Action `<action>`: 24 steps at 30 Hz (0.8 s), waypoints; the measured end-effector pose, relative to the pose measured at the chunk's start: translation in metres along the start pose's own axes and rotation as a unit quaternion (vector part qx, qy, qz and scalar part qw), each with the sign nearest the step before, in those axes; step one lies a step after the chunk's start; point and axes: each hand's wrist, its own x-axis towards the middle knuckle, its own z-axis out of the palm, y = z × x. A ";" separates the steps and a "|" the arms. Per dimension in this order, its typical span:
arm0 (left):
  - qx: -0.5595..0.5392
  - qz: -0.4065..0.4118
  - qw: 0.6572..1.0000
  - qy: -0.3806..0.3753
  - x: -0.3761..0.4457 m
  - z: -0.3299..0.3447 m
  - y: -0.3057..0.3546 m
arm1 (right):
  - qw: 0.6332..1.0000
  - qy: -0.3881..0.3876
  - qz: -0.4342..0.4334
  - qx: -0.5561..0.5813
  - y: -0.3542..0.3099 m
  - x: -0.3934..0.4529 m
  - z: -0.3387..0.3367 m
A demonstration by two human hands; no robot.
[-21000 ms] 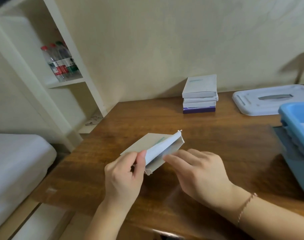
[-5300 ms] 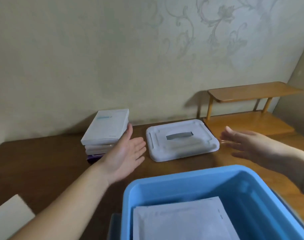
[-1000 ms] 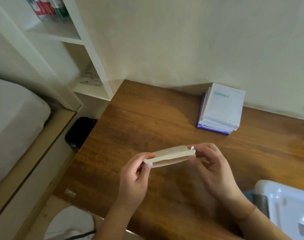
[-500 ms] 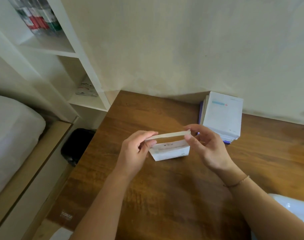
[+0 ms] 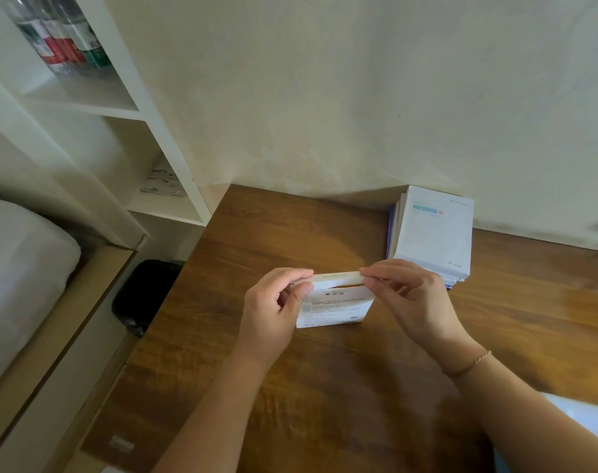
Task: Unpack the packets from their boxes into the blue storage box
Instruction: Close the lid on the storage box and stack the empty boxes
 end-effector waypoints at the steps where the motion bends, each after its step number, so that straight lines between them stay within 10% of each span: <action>1: 0.000 0.001 1.000 0.006 0.000 0.000 0.000 | 1.000 -0.004 -0.002 0.001 0.000 0.000 -0.001; 11: -0.013 -0.020 0.999 -0.029 0.000 -0.004 0.002 | 0.997 -0.047 0.005 0.055 0.003 0.004 -0.005; 20: 0.029 0.118 0.992 -0.044 -0.012 0.004 -0.020 | 0.967 -0.108 -0.182 -0.139 0.008 0.005 -0.015; 24: 0.056 -0.005 0.997 0.052 -0.016 0.018 -0.008 | 0.979 -0.060 -0.147 -0.128 0.003 0.008 -0.020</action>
